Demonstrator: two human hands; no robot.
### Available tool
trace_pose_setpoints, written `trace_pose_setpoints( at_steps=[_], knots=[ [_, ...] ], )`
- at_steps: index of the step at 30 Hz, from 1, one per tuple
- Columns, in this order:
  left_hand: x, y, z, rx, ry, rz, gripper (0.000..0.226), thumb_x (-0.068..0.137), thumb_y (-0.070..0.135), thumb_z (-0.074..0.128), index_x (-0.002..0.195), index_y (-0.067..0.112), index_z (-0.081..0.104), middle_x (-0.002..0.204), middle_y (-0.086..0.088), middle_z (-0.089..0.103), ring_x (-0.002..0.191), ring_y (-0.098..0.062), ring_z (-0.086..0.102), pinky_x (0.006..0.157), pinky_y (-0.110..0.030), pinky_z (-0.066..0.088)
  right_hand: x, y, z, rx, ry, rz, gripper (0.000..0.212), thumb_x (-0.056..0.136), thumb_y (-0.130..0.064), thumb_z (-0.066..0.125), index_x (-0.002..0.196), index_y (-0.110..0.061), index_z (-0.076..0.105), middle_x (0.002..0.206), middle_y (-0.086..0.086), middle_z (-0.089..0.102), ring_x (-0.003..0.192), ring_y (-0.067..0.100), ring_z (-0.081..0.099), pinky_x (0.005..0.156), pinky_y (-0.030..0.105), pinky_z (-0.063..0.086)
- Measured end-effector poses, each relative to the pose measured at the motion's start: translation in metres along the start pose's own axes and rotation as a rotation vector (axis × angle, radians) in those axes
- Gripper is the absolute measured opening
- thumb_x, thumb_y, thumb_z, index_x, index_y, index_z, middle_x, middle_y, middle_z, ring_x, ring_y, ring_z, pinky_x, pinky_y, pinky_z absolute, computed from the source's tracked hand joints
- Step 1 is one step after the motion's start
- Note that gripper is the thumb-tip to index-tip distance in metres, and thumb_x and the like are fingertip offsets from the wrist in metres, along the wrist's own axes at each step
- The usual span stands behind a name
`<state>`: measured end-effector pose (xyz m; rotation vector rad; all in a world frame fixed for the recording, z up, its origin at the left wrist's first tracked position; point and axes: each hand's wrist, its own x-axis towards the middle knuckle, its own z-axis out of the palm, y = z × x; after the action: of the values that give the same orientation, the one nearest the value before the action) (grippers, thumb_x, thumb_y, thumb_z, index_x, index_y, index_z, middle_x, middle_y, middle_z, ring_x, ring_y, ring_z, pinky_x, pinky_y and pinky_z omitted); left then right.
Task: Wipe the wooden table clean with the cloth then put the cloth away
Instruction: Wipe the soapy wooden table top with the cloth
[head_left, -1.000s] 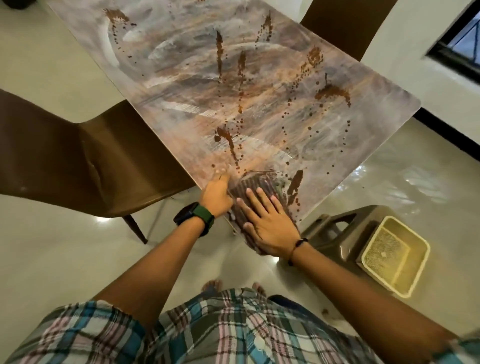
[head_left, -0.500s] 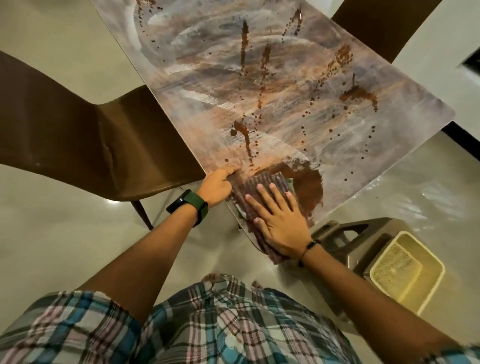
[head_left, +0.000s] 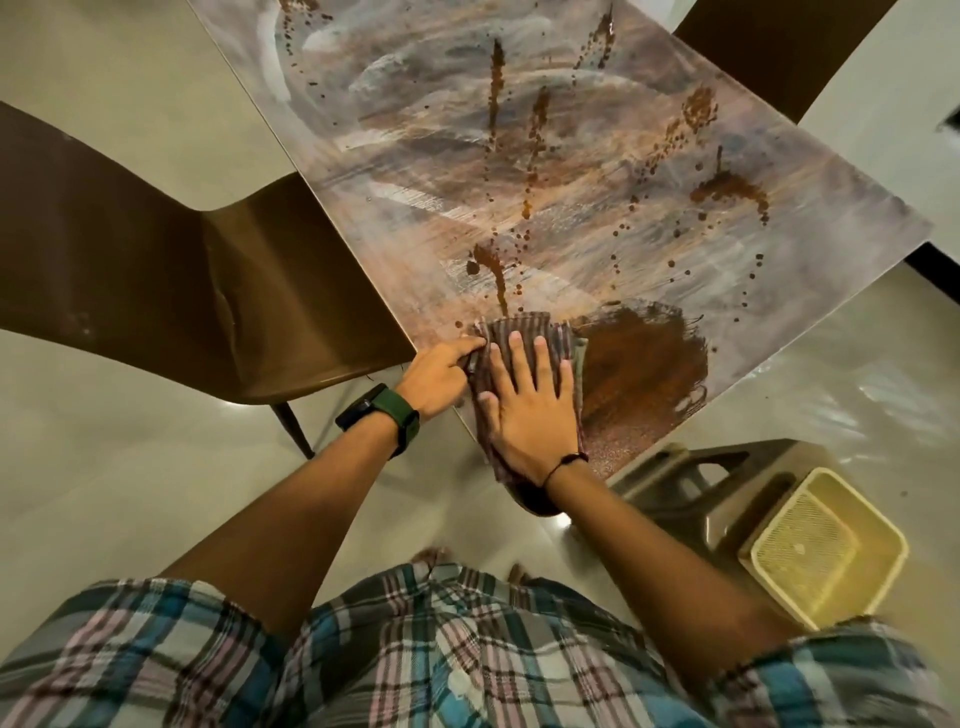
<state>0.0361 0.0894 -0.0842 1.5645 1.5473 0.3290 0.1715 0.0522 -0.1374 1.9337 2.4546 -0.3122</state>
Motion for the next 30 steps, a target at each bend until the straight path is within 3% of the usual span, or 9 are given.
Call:
trace_pose_setpoints(
  at_steps=[5, 8, 10, 12, 15, 19, 24, 27, 30],
  knots=[
    [-0.006, 0.005, -0.011, -0.145, 0.033, -0.027, 0.039, 0.094, 0.000, 0.033, 0.121, 0.013, 0.059, 0.143, -0.004, 0.043, 0.117, -0.018, 0.049, 0.096, -0.025, 0.036, -0.049, 0.037, 0.006, -0.100, 0.029, -0.237, 0.057, 0.098, -0.047, 0.011, 0.148, -0.025, 0.028, 0.154, 0.006, 0.027, 0.142, 0.031, 0.022, 0.108, 0.052, 0.016],
    [-0.005, 0.014, -0.017, -0.197, -0.022, -0.080, 0.033, 0.098, 0.016, 0.034, 0.120, 0.015, 0.059, 0.135, -0.002, 0.049, 0.112, -0.018, 0.050, 0.089, -0.021, 0.035, -0.037, 0.025, 0.005, -0.070, -0.007, -0.196, 0.055, 0.096, -0.047, 0.020, 0.146, -0.028, 0.031, 0.154, 0.006, 0.029, 0.142, 0.033, 0.023, 0.108, 0.056, 0.017],
    [-0.006, 0.023, -0.018, -0.246, 0.015, -0.105, 0.030, 0.098, 0.025, 0.038, 0.093, 0.015, 0.065, 0.099, -0.002, 0.062, 0.090, -0.016, 0.055, 0.077, -0.018, 0.038, -0.009, 0.008, 0.000, -0.051, -0.011, -0.157, 0.057, 0.093, -0.047, 0.024, 0.145, -0.026, 0.035, 0.153, 0.007, 0.030, 0.142, 0.035, 0.023, 0.111, 0.059, 0.019],
    [-0.009, 0.031, -0.018, -0.325, 0.184, -0.141, 0.037, 0.097, 0.030, 0.040, 0.064, 0.019, 0.053, 0.070, -0.002, 0.054, 0.066, -0.014, 0.049, 0.059, -0.017, 0.038, 0.030, -0.012, -0.009, -0.035, -0.045, -0.137, 0.057, 0.095, -0.046, 0.021, 0.148, -0.025, 0.026, 0.157, 0.008, 0.018, 0.145, 0.034, 0.009, 0.113, 0.059, 0.010],
    [-0.010, 0.035, -0.023, -0.461, 0.344, -0.163, 0.031, 0.096, 0.032, 0.039, 0.084, 0.015, 0.060, 0.087, 0.004, 0.054, 0.085, -0.016, 0.047, 0.079, -0.031, 0.040, 0.066, -0.031, -0.017, -0.091, -0.125, -0.145, 0.058, 0.100, -0.045, 0.022, 0.151, -0.026, 0.005, 0.160, 0.005, -0.003, 0.145, 0.031, -0.010, 0.115, 0.055, -0.003],
    [-0.013, 0.023, -0.041, -0.506, 0.315, -0.171, 0.027, 0.095, 0.040, 0.035, 0.092, 0.020, 0.053, 0.081, 0.007, 0.049, 0.087, -0.017, 0.043, 0.079, -0.032, 0.032, 0.004, -0.002, -0.006, -0.091, -0.034, -0.300, 0.053, 0.098, -0.046, 0.018, 0.150, -0.033, 0.016, 0.159, 0.003, 0.013, 0.146, 0.030, 0.003, 0.114, 0.053, 0.005],
    [-0.019, 0.008, -0.041, -0.570, 0.296, -0.257, 0.063, 0.086, 0.055, 0.034, 0.126, 0.009, 0.052, 0.133, -0.003, 0.050, 0.119, -0.020, 0.047, 0.098, -0.035, 0.033, -0.053, 0.030, -0.001, -0.051, -0.037, -0.376, 0.052, 0.098, -0.049, 0.012, 0.148, -0.036, 0.022, 0.155, 0.002, 0.024, 0.143, 0.028, 0.016, 0.109, 0.053, 0.014],
    [-0.025, 0.004, -0.032, -0.585, 0.307, -0.263, 0.055, 0.092, 0.049, 0.035, 0.123, 0.009, 0.055, 0.121, -0.001, 0.054, 0.111, -0.018, 0.049, 0.099, -0.036, 0.035, 0.001, -0.006, -0.004, -0.064, -0.066, -0.358, 0.054, 0.095, -0.047, 0.017, 0.147, -0.033, 0.027, 0.156, 0.003, 0.023, 0.144, 0.031, 0.016, 0.112, 0.054, 0.013],
    [-0.031, -0.001, -0.022, -0.632, 0.383, -0.274, 0.044, 0.094, 0.041, 0.039, 0.112, 0.009, 0.062, 0.118, -0.003, 0.060, 0.107, -0.020, 0.053, 0.096, -0.037, 0.040, 0.080, -0.043, -0.010, -0.052, -0.128, -0.292, 0.054, 0.098, -0.046, 0.017, 0.150, -0.035, 0.005, 0.160, 0.000, -0.003, 0.146, 0.028, -0.008, 0.115, 0.052, -0.003]
  ],
)
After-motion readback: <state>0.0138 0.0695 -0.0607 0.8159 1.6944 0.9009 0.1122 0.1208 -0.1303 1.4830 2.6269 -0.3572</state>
